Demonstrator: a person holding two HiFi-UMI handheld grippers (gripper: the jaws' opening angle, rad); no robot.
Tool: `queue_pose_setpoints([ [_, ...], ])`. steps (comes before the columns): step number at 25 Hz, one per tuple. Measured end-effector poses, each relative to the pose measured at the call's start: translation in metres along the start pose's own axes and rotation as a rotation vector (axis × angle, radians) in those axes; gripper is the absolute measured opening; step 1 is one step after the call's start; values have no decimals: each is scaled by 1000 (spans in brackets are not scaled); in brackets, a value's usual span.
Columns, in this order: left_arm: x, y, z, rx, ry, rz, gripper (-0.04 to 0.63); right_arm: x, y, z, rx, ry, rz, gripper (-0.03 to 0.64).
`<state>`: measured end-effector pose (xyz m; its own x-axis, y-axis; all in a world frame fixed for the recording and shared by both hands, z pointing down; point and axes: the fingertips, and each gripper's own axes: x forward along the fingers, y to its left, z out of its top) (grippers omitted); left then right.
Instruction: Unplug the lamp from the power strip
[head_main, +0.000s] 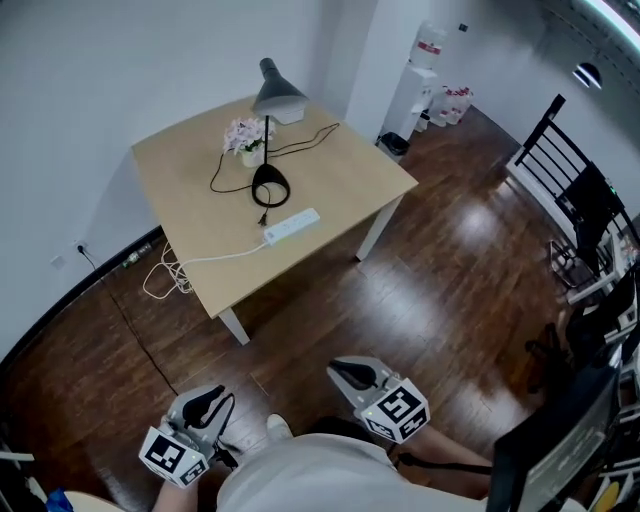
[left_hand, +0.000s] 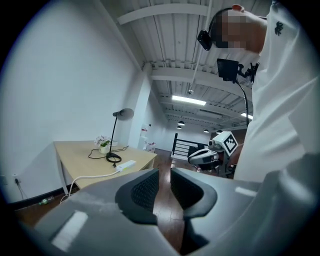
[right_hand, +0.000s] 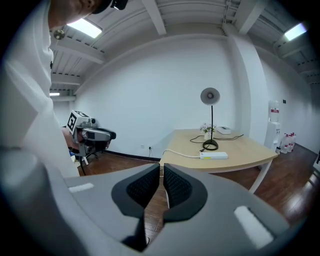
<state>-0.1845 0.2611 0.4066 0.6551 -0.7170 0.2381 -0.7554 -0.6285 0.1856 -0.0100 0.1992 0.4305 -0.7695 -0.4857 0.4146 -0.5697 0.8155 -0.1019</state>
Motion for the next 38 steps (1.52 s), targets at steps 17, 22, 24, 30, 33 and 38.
queue_pose_setpoints([
  [17, 6, -173, 22, 26, -69, -67, 81, -158, 60, -24, -51, -64, 72, 43],
  [22, 5, -203, 16, 44, -58, -67, 81, -184, 66, -33, -84, -65, 74, 52],
  [24, 5, -210, 15, 47, -59, -67, 81, -189, 67, -32, -91, -83, 79, 52],
  [30, 3, -231, 9, 48, -53, -69, 81, -207, 76, -34, -115, -106, 95, 54],
  [33, 2, -234, 5, 51, -50, -68, 82, -211, 77, -37, -122, -107, 86, 54],
  [38, 1, -235, 3, 55, -45, -65, 82, -213, 77, -38, -121, -108, 73, 54],
])
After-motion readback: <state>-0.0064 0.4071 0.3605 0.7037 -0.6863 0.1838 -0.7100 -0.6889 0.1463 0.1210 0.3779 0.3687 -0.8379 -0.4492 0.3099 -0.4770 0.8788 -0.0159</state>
